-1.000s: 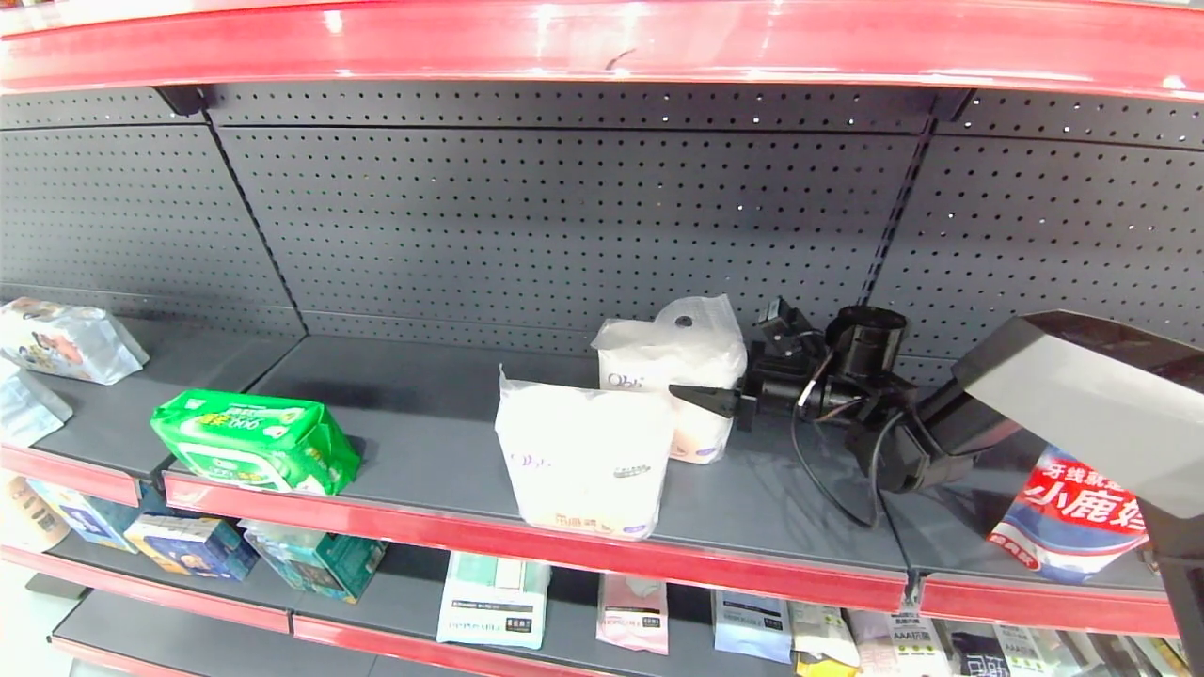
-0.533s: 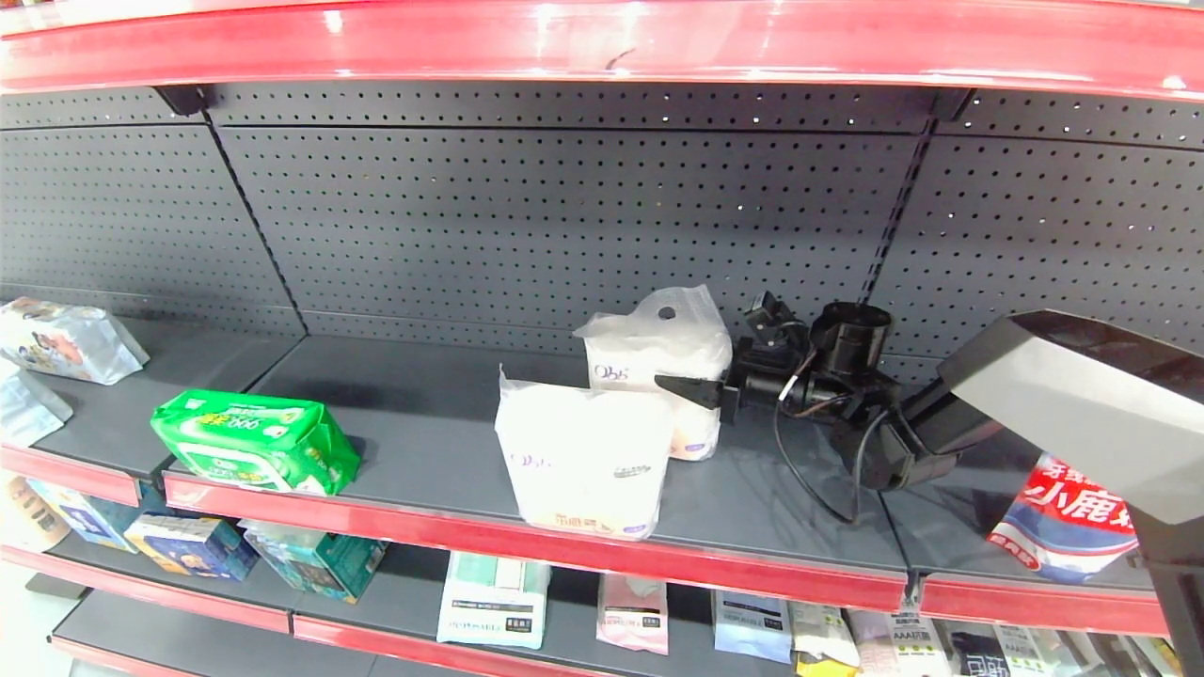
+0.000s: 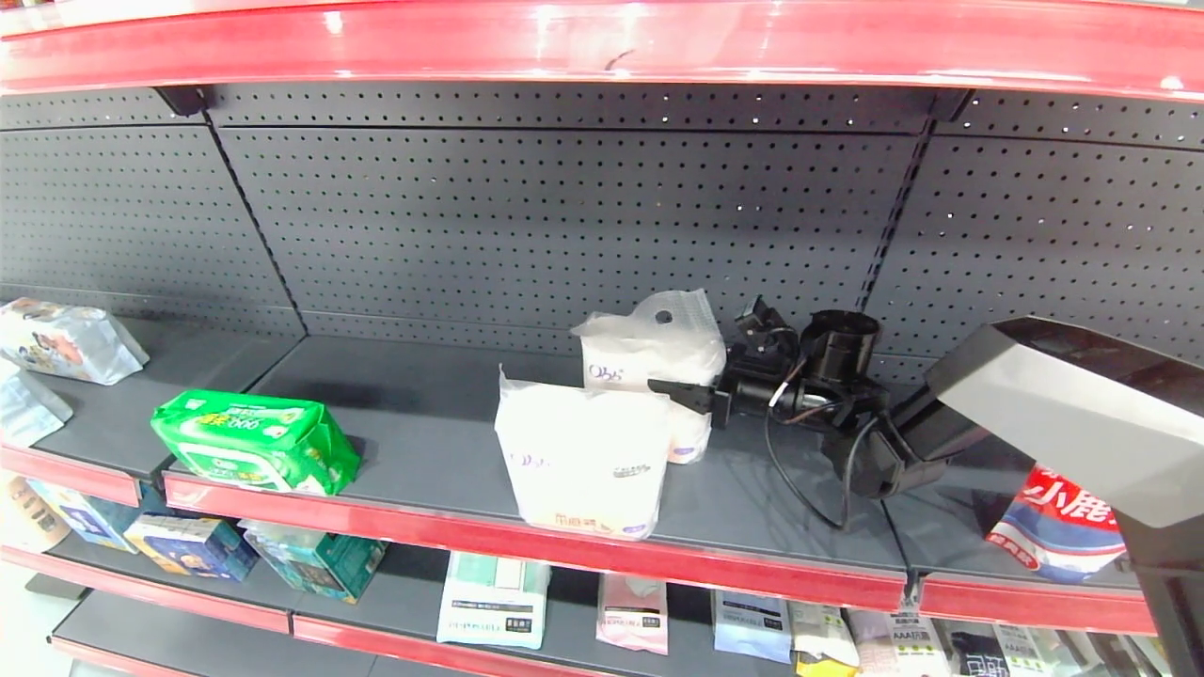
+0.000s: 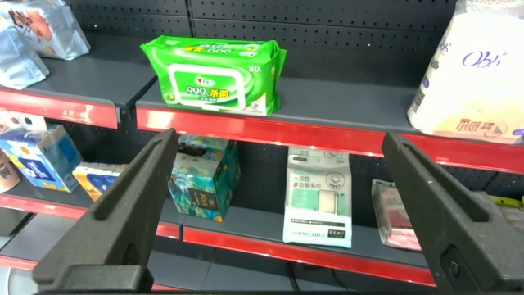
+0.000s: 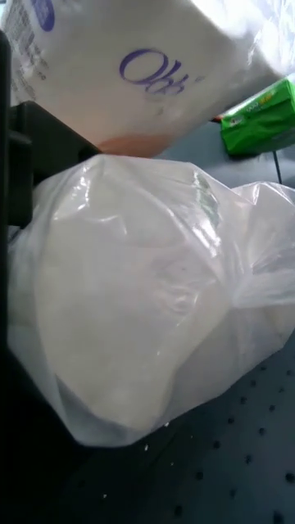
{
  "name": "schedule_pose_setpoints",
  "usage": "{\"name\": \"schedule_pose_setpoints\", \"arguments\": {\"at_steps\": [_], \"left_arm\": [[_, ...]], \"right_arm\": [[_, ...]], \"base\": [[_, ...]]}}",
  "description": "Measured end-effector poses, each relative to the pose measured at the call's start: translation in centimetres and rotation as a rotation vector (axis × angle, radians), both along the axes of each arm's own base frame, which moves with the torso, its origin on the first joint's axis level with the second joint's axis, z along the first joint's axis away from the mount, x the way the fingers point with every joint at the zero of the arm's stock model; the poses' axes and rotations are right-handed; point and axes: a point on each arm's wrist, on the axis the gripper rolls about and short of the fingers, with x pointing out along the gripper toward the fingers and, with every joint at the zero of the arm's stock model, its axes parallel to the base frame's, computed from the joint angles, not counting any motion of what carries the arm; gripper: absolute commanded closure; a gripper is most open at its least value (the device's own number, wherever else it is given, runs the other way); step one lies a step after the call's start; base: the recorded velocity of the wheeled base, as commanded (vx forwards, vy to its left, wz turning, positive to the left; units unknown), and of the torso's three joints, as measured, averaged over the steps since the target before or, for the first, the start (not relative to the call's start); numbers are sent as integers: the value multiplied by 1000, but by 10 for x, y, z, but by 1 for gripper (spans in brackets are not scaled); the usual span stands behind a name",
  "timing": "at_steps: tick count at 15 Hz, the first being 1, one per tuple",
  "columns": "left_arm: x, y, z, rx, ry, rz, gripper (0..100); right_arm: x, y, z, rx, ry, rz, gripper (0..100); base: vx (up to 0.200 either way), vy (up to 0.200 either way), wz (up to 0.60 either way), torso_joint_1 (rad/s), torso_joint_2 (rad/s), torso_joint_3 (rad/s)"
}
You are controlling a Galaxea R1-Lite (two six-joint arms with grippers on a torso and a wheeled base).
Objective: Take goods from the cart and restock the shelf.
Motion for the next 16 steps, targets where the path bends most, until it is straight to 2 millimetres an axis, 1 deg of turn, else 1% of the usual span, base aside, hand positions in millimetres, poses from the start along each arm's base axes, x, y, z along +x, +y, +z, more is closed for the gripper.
{"name": "schedule_pose_setpoints", "arguments": {"at_steps": [4,9,16], "left_arm": [[0,0,0,0,1,0,0],[0,0,0,0,0,-1,0],[0,0,0,0,0,0,0]], "right_arm": [[0,4,-3,-2,5,9,100],[1,-4,-5,-13,9,-3,100],[0,-2,-4,-13,7,1,100]], "base": [[0,0,0,0,0,0],[0,0,0,0,0,0],[0,0,0,0,0,0]]}}
